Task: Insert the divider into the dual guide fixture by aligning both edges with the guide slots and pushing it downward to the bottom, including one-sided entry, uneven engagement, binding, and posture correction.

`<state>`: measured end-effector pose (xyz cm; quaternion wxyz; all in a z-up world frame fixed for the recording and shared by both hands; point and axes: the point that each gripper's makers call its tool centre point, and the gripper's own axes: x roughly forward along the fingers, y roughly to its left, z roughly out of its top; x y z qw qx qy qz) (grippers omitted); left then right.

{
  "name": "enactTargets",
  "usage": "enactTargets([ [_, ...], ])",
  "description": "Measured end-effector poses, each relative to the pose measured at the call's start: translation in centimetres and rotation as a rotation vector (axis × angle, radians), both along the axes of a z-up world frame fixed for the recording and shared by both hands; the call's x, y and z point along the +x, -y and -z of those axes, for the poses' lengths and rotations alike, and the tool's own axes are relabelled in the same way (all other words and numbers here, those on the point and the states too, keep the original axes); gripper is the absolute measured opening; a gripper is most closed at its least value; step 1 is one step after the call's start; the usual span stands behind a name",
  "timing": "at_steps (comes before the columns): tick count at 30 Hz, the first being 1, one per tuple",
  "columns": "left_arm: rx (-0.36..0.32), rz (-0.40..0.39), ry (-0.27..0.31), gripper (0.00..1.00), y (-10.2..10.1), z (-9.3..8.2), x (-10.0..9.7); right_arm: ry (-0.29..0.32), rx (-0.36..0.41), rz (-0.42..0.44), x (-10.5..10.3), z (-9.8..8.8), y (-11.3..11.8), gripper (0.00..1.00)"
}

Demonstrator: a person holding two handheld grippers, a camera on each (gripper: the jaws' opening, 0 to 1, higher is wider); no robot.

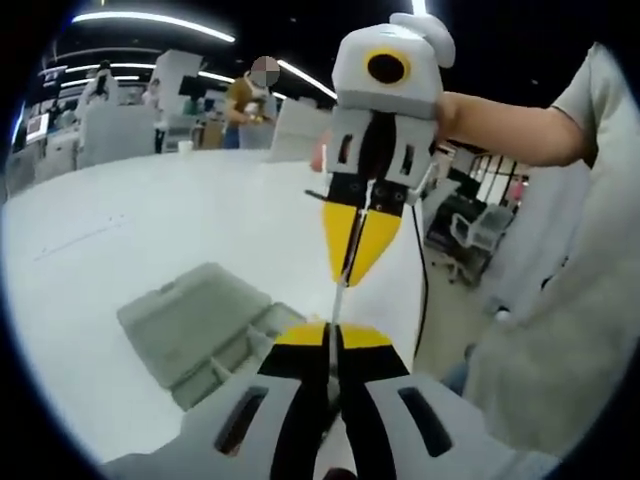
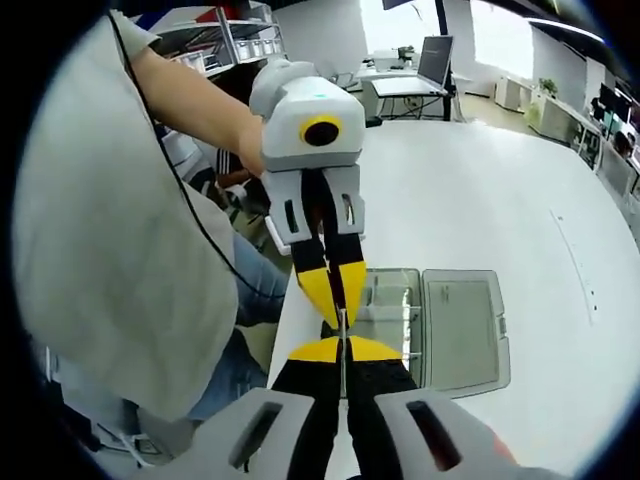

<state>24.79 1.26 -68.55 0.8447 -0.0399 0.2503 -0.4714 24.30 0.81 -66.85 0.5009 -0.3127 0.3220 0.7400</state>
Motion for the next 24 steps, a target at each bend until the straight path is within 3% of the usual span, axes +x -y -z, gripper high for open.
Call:
enactTargets([
  [13, 0.014, -0.044, -0.017, 0.02, -0.6, 0.6, -0.1, 0.056, -0.042, -0.036, -0.4, 0.3, -0.8, 0.0],
  [24, 0.052, -0.041, 0.003, 0.12, -1.1, 0.7, -0.6, 0.084, -0.071, -0.034, -0.2, 0.4, -1.3, 0.0],
])
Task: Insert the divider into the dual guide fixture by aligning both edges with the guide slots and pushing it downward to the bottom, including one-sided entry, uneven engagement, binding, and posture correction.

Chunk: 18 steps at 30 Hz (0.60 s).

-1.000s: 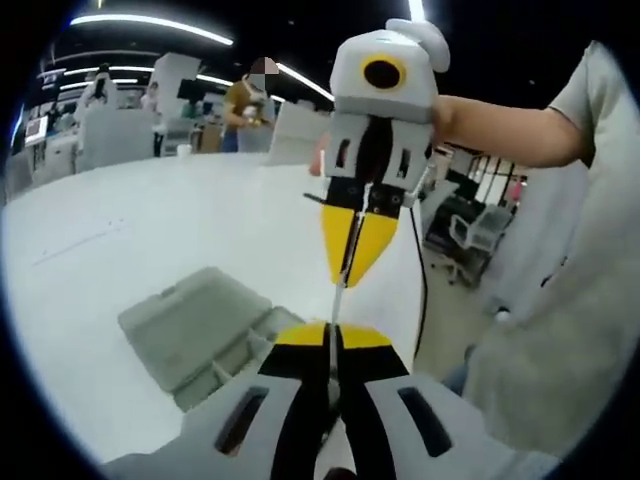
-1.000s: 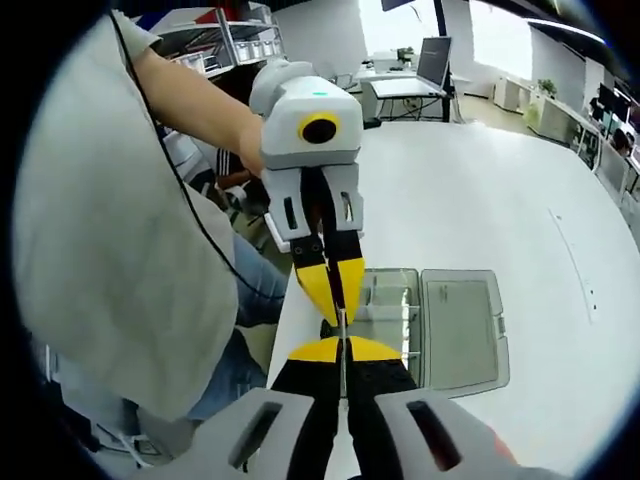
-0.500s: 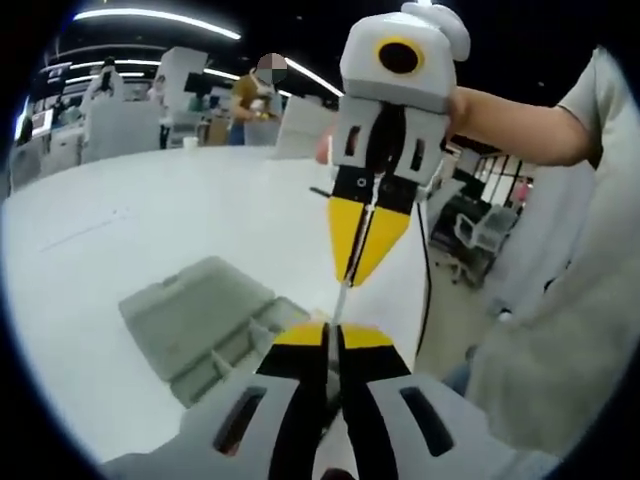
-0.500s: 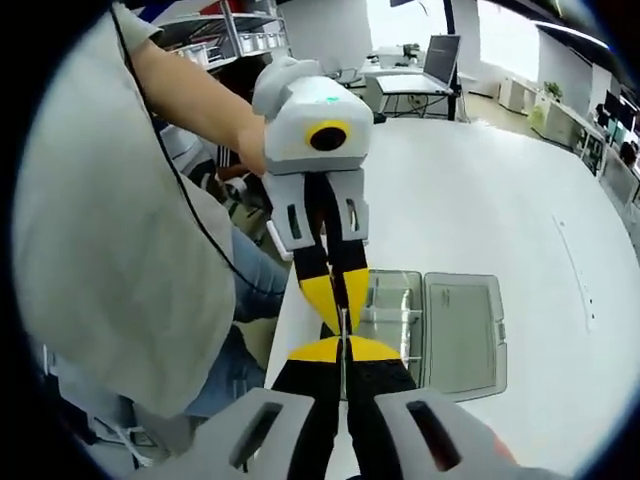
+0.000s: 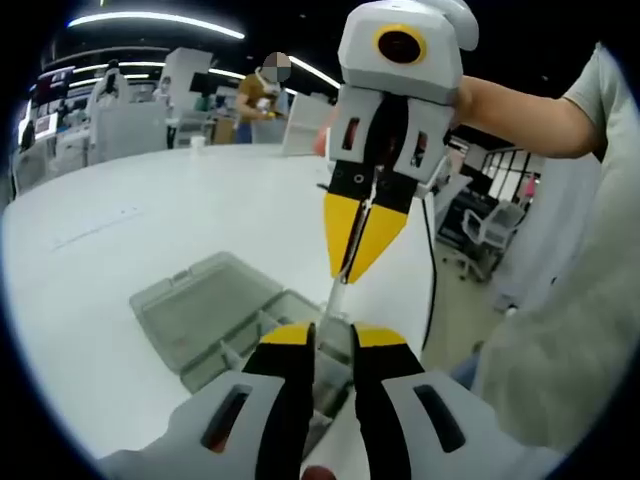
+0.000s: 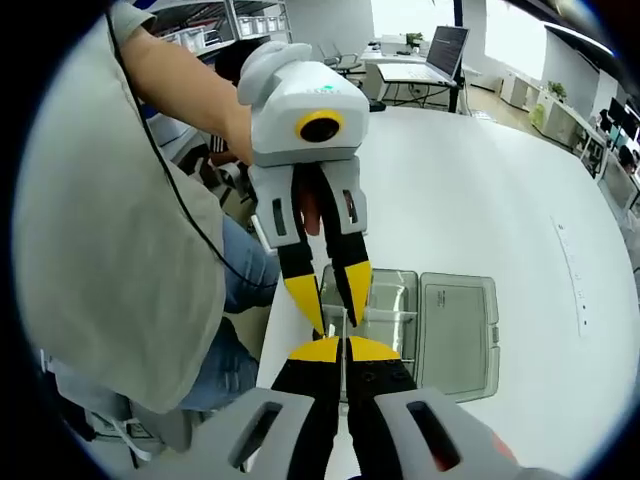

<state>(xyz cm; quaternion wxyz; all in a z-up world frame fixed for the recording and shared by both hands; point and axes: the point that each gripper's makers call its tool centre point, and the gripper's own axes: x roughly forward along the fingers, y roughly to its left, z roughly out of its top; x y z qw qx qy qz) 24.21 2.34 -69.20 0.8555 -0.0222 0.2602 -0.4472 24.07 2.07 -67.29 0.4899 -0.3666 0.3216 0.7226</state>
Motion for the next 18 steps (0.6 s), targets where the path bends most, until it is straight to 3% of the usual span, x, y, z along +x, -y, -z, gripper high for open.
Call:
enactTargets([
  [3, 0.033, 0.013, 0.012, 0.14, -0.1, 0.3, -0.3, 0.004, -0.013, 0.0, -0.1, 0.1, 0.0, 0.0],
  [18, 0.063, -0.022, 0.041, 0.26, -1.6, 0.1, -0.7, 0.029, -0.076, -0.001, 0.1, 1.5, 0.0, 0.0],
])
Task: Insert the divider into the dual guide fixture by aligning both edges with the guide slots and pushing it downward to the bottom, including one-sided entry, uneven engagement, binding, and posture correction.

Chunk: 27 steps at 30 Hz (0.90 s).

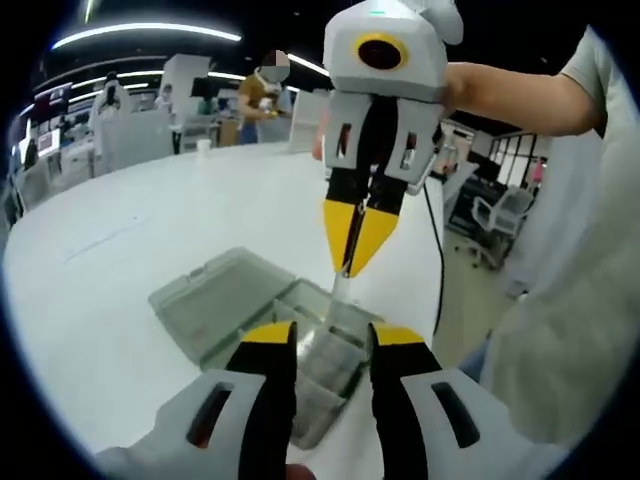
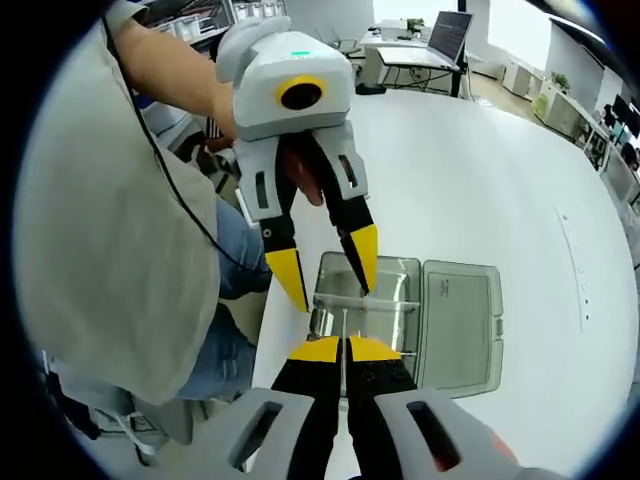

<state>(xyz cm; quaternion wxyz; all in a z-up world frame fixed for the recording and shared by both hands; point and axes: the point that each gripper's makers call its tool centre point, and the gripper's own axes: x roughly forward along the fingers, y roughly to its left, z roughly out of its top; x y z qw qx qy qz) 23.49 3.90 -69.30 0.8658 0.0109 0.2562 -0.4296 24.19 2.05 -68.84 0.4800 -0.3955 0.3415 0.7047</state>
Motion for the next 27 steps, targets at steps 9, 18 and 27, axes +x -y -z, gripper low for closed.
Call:
enactTargets([
  [9, 0.014, -0.025, -0.007, 0.29, -1.0, 0.4, -0.2, 0.043, -0.037, 0.047, 0.4, 0.9, -0.8, 0.0],
  [18, 0.015, -0.035, -0.004, 0.3, -1.3, 0.5, -0.1, 0.069, -0.077, 0.053, 0.3, 1.8, -1.1, 0.0],
  [27, 0.021, -0.049, -0.002, 0.3, -1.8, 0.9, 0.0, 0.095, -0.102, 0.053, 0.6, 2.1, -1.5, 0.0],
])
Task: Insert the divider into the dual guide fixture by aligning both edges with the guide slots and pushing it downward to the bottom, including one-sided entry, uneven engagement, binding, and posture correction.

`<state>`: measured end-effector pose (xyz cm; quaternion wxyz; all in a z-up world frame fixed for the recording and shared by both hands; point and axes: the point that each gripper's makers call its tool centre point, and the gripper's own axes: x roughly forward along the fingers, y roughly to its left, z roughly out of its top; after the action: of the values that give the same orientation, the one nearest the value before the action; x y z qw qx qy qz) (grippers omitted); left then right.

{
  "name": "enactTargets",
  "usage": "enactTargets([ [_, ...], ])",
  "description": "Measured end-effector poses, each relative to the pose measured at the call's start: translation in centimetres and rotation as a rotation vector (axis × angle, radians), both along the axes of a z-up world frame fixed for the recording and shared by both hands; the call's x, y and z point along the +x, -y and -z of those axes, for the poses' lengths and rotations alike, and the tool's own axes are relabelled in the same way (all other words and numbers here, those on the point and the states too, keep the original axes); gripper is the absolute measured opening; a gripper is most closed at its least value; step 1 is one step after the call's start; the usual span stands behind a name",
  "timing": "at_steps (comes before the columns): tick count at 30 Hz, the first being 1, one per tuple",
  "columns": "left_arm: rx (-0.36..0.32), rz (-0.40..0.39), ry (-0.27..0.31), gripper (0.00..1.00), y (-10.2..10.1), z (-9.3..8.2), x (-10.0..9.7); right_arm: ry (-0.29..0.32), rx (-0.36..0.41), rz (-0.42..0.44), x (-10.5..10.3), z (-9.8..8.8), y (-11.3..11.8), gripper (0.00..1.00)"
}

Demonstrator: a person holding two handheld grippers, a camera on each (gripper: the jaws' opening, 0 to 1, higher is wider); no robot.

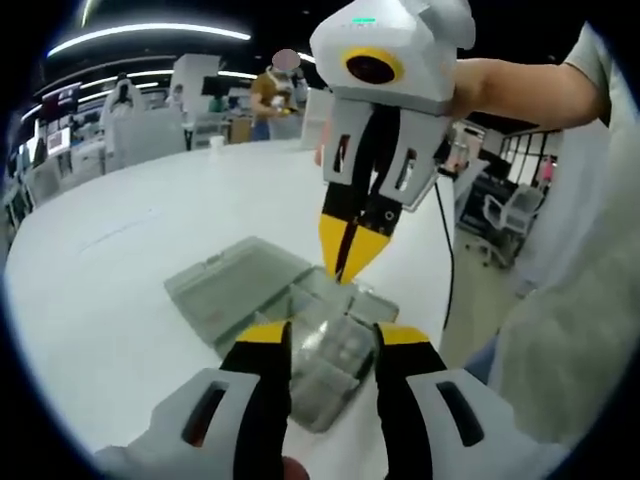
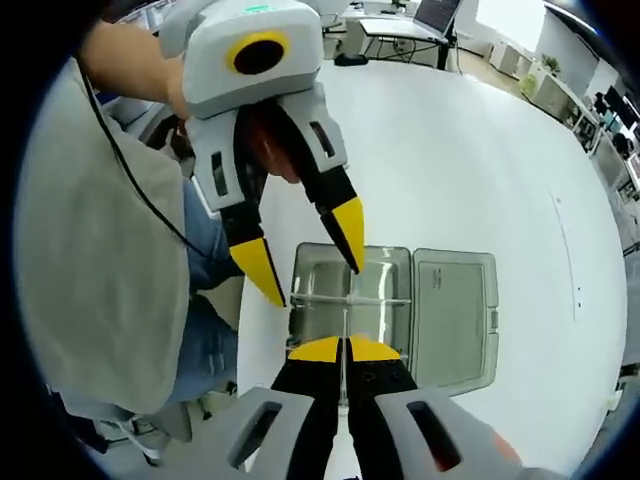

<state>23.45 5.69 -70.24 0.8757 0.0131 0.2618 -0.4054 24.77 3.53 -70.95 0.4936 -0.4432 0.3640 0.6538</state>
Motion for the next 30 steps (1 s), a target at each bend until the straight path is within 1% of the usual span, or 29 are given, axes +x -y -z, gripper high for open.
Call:
enactTargets([
  [30, 0.003, -0.03, -0.005, 0.31, -0.7, 0.4, -0.1, -0.014, -0.014, -0.018, 0.2, 1.1, -0.6, 0.0],
])
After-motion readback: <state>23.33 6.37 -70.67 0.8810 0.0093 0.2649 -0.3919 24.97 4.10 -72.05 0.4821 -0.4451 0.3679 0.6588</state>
